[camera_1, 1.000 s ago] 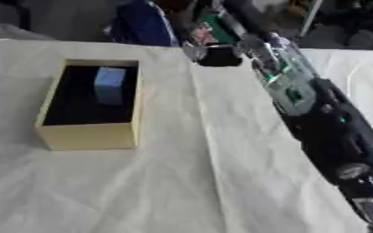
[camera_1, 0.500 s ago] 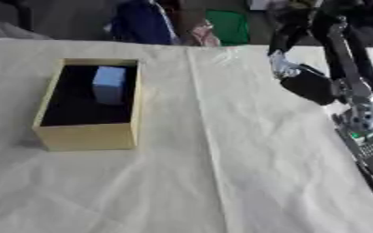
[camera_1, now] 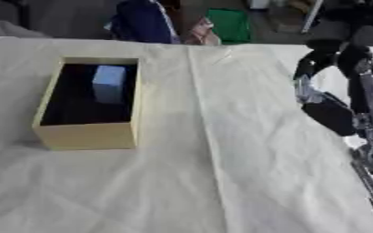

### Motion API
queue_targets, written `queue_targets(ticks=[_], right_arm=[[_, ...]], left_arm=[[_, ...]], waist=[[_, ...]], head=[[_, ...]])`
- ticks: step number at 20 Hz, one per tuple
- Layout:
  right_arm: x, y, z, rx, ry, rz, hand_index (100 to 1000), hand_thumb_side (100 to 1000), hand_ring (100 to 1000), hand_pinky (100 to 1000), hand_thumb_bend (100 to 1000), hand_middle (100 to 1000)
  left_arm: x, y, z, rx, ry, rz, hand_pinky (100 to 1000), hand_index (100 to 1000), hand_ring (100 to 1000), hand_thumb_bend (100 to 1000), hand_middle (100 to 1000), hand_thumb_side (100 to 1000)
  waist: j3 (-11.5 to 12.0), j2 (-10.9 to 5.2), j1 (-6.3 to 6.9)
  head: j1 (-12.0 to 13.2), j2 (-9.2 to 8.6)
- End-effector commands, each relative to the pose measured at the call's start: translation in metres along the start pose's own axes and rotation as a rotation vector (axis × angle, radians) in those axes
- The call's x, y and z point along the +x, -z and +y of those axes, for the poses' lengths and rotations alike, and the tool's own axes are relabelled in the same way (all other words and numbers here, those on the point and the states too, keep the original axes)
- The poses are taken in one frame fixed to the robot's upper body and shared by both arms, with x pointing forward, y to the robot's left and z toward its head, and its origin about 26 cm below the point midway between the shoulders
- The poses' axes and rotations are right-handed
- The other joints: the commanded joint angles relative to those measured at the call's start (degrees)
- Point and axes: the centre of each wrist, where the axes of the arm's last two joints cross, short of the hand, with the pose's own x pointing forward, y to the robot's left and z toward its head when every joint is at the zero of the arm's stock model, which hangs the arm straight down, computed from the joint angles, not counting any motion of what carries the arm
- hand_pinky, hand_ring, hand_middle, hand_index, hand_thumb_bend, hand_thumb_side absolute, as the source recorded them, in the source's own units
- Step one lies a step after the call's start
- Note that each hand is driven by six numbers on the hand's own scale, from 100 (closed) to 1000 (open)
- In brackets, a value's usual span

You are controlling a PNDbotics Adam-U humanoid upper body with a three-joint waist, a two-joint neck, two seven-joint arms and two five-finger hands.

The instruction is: Pick up objects on the table and place them in the box.

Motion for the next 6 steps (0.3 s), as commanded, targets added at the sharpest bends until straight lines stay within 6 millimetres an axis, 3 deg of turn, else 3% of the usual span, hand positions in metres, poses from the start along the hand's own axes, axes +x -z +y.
queue_targets(ticks=[1,6], right_arm=[[0.0036,0.0005,-0.0058,-0.035,-0.012,-0.025,737,334,491,737,100,552],[0.0005,-0.0068,-0.0039,-0.049,-0.003,0.003,736,329,490,739,100,551]], left_arm=[[0.0037,0.0021,0.0069,0.009,0.025,-0.015,820,719,716,100,725,258],[0.0034,0.0017,0.0067,0.011,0.024,-0.012,820,720,717,100,726,257]], waist=[[-0.1,-0.71,0.23],[-0.1,-0.7,0.29]], head=[[0.3,-0.06],[0.2,0.06]])
